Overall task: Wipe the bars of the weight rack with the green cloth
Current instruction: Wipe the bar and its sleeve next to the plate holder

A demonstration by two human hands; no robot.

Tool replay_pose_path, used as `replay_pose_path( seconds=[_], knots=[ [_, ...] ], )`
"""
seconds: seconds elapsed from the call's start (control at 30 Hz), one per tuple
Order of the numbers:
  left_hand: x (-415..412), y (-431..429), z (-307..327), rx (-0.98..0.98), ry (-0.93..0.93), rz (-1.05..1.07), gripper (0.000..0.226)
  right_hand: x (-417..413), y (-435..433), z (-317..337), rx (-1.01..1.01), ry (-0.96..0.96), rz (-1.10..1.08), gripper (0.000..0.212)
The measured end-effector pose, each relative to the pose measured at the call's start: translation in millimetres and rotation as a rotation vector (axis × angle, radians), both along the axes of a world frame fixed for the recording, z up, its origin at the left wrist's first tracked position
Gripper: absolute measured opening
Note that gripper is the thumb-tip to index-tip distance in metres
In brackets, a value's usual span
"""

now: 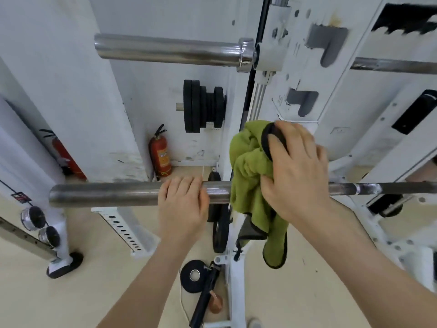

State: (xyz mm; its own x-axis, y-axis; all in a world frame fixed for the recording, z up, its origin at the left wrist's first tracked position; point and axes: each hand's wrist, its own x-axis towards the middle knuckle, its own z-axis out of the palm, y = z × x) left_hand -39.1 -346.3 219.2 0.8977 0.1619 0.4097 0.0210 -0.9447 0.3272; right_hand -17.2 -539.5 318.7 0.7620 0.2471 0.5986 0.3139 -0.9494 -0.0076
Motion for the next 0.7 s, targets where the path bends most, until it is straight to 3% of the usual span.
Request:
replay_pose_path(
  seconds=[0.13,0.23,0.33,0.4,0.53,0.7],
  knots=[
    [-51.1,7.9,-13.6,-0.091,-0.097,-0.147,0.033,-4.4,24.9,-49.3,-0.177,0.394,0.005,0.060],
    [-34.4,13.2,2.1,-0.108,-0.124,-0.113,0.032,-0.4,31.6,-60.6,-0.215,0.445,-0.008,0.051],
    [3.7,24.4,9.1,0.044,0.019,-0.021,0.042,20.0,39.4,-43.1,-0.086,0.544,0.020,0.029],
    [9.7,33.8,2.5,0.127,0.102,-0.039,0.046,24.7,28.1,-39.8,-0.156,0.509,0.058,0.021],
    [-4.7,46.4,-8.6,0.173,0.058,-0.094,0.042,4.4,-0.8,-47.6,-0.329,0.318,0.065,0.029],
    [-14.0,45.6,-15.1,0.123,0.006,-0.065,0.044,10.0,8.0,-28.9,0.029,0.082,0.052,0.029]
  ],
)
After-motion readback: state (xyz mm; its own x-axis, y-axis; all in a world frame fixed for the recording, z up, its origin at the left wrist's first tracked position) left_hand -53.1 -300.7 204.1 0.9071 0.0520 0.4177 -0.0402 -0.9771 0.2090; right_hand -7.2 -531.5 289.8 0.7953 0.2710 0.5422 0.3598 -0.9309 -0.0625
